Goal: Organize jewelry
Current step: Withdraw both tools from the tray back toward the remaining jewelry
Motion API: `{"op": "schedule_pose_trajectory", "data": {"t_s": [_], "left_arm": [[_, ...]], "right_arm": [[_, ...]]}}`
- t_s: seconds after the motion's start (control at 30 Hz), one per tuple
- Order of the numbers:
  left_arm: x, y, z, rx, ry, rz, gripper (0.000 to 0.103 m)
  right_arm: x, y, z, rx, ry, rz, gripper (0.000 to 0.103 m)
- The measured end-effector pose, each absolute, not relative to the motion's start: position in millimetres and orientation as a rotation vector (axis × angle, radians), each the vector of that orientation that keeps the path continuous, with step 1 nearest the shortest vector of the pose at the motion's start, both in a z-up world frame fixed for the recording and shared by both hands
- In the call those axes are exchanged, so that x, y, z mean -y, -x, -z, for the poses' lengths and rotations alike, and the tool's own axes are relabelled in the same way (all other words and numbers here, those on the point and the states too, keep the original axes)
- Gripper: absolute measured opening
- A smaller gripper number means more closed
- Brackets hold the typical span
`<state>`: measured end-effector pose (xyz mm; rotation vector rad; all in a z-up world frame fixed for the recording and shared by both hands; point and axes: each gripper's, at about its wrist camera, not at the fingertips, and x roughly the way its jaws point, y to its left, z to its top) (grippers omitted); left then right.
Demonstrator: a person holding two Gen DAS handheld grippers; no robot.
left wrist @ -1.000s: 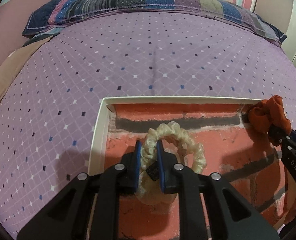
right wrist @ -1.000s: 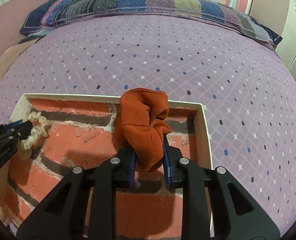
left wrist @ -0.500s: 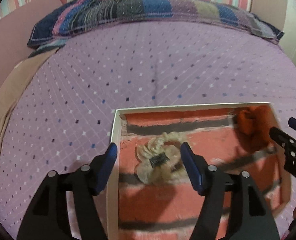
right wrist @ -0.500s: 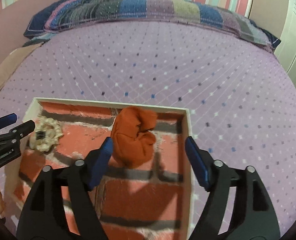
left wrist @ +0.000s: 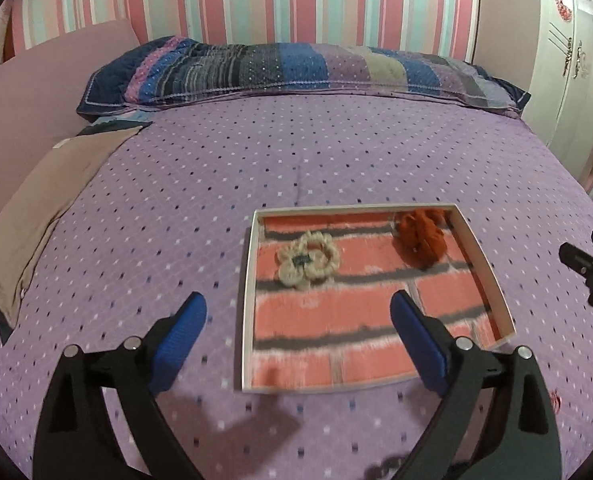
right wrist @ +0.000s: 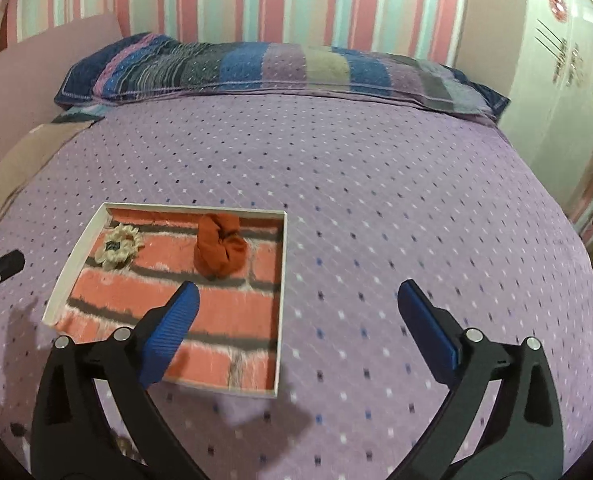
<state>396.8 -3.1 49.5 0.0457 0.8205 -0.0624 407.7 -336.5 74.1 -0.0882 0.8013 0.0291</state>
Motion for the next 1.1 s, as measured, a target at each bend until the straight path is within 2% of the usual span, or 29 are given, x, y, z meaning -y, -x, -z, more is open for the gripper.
{"op": "schedule_pose_trajectory", "data": {"t_s": [0.6,1.1], "left_arm": [[23.3,-257.3,-0.7,-0.808,-0.053,0.114,0.094],[6.8,-206.5,26.1,-0.817,0.012,0.109,0.094]], "right_arm": [[354.4,-238.3,-34.1,-0.718,0.136,0.035,0.098],[350.0,-163.0,-0.9,-0.702,0.112,0.031,0.098]]}}
